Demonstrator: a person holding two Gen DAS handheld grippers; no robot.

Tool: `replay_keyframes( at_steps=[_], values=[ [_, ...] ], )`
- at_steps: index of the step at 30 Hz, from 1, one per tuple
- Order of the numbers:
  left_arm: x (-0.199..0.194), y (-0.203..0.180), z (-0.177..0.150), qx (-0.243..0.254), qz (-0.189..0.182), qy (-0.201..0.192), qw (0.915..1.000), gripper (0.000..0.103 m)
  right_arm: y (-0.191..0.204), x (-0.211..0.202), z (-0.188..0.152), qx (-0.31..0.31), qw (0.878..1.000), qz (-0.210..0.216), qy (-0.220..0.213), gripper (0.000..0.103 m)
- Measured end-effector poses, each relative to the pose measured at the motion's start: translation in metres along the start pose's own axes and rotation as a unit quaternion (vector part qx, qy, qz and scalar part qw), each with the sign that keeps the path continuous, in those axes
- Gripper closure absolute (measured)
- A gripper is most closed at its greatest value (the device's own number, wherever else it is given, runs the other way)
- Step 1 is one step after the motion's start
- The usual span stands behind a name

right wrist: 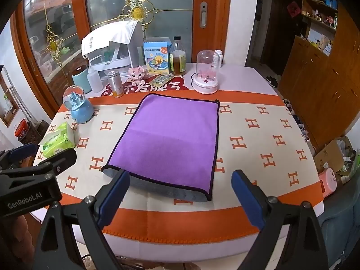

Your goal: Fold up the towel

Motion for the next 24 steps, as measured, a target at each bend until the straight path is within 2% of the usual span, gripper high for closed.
replay_keyframes(
  at_steps=[24],
  values=[
    [0.0010, -0.0010, -0.0003, 0.001, -0.001, 0.001, 1.0000, 0.002, 0.0030, -0.0040, -0.0069, 0.003, 1.000, -0.005, 0.001, 0.011]
  ],
)
Point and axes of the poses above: each gripper's, at about its wrist camera, not at the fingertips, and x roughly the way its jaws point, y to its left, z to its top, the point moved 10 cm from there along x, roughly the way its jaws point, and after that the axes turned 10 degrees about -z, right-handed, at the moved point
